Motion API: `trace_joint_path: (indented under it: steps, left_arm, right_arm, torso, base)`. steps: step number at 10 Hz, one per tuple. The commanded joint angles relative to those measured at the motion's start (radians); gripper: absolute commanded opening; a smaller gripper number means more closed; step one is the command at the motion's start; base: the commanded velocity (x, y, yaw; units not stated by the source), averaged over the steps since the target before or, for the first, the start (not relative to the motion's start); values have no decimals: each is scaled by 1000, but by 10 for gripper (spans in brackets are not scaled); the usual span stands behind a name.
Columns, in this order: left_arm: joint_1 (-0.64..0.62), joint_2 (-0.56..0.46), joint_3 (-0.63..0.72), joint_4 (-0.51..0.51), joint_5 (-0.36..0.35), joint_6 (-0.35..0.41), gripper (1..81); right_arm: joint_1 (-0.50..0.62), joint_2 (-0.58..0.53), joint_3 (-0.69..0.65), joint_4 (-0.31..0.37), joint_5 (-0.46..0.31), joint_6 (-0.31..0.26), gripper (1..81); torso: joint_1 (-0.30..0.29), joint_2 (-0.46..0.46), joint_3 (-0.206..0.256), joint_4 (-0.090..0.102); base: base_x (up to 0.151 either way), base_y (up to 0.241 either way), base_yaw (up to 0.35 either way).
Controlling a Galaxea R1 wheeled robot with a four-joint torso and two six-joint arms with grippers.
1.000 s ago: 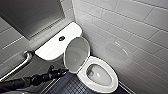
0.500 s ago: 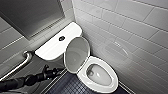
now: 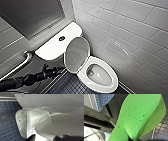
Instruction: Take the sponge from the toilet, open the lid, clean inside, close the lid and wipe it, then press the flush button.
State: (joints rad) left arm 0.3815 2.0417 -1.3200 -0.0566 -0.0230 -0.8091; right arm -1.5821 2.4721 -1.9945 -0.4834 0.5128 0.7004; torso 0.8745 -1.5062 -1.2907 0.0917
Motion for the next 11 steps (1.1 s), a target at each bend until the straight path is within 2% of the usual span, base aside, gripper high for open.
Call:
trace_joint_path:
  steps: [1,4,6,7,11]
  left_arm:
    - [-86,72,-21,-6,26,-2,811]
    - [-85,86,10,3,31,4,811]
    - [-83,56,123,44,107,7,811]
    - [-74,43,146,69,120,7,811]
    - [-23,75,216,115,121,8,811]
  right_arm:
    - [-43,-17,10,-34,-54,1,10]
    - [-39,-16,10,-35,-56,1,10]
    - [-25,-6,10,-35,-59,1,10]
    - [-20,0,10,-34,-62,1,10]
    - [-16,3,10,-33,-65,1,10]
  torso:
    - [0,0,0,0]
    - [0,0,0,0]
    - [0,0,0,0]
    - [0,0,0,0]
    - [0,0,0,0]
  base:
    - [0,0,0]
    - [0,0,0]
    - [0,0,0]
    - [0,0,0]
    - [0,0,0]
